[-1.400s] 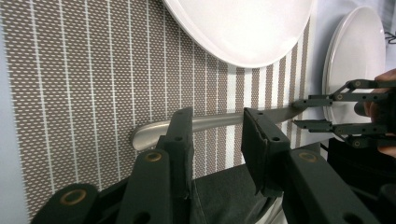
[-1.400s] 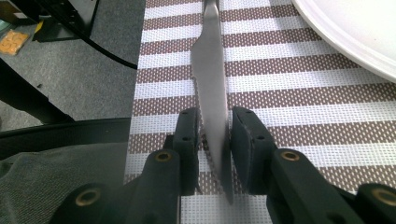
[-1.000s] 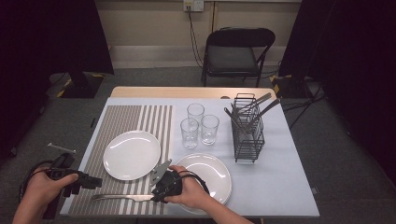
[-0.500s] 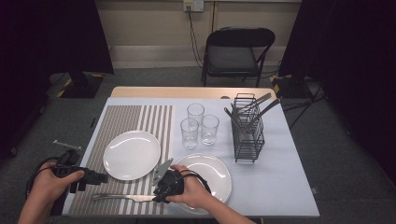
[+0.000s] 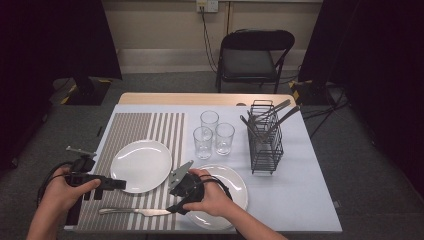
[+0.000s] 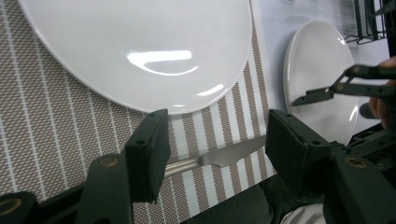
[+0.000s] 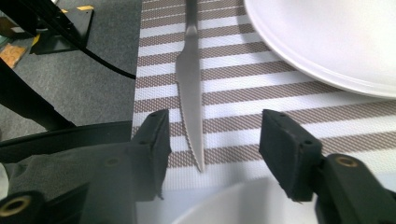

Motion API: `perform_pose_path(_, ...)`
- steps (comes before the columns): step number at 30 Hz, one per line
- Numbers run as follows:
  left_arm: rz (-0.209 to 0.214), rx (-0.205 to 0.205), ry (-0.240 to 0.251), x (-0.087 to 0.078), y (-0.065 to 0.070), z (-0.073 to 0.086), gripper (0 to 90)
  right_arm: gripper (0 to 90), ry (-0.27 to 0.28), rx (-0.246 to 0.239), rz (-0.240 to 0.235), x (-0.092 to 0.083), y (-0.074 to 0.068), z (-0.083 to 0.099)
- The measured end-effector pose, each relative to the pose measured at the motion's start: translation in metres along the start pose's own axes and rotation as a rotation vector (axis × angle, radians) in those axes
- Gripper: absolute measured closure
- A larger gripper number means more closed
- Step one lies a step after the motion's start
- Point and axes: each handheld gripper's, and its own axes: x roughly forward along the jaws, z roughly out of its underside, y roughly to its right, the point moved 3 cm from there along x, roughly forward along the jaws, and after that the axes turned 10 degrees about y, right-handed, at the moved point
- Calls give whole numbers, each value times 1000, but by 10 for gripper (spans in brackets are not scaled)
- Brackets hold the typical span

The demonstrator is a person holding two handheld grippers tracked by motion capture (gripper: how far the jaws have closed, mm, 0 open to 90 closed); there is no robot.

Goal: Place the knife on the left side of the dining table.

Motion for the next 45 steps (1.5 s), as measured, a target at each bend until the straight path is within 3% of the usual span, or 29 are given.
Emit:
perform_pose_path(3,6,39,41,5,3,-2,342,382,2,6,15,-8,3,0)
perform_pose_path(19,70,108,45,36,27,-5,303,248,-7,29,70,-47,19,7)
perform_pose_path(20,75,98,48,39,29,-5,303,243,-5,32,75,-49,20,8)
perform_pose_path(21,76,117,44,40,28,-6,303,236,-2,32,79,-52,21,9)
perform_pose_path(24,83,90,62,45,31,-7,323,222,5,40,91,-57,24,10)
perform_pose_path(26,83,105,62,47,33,-8,310,205,9,43,95,-61,26,11)
perform_pose_path(28,87,95,62,49,34,-8,301,198,13,50,96,-63,27,11)
perform_pose_path(29,85,118,53,50,33,-9,301,180,14,52,93,-65,29,12)
perform_pose_path(30,79,105,66,51,35,-9,293,177,17,57,95,-67,29,13)
perform_pose_path(34,71,141,55,54,36,-10,274,167,15,71,100,-74,33,14)
perform_pose_path(45,98,155,83,62,42,-16,259,162,10,92,131,-98,44,19)
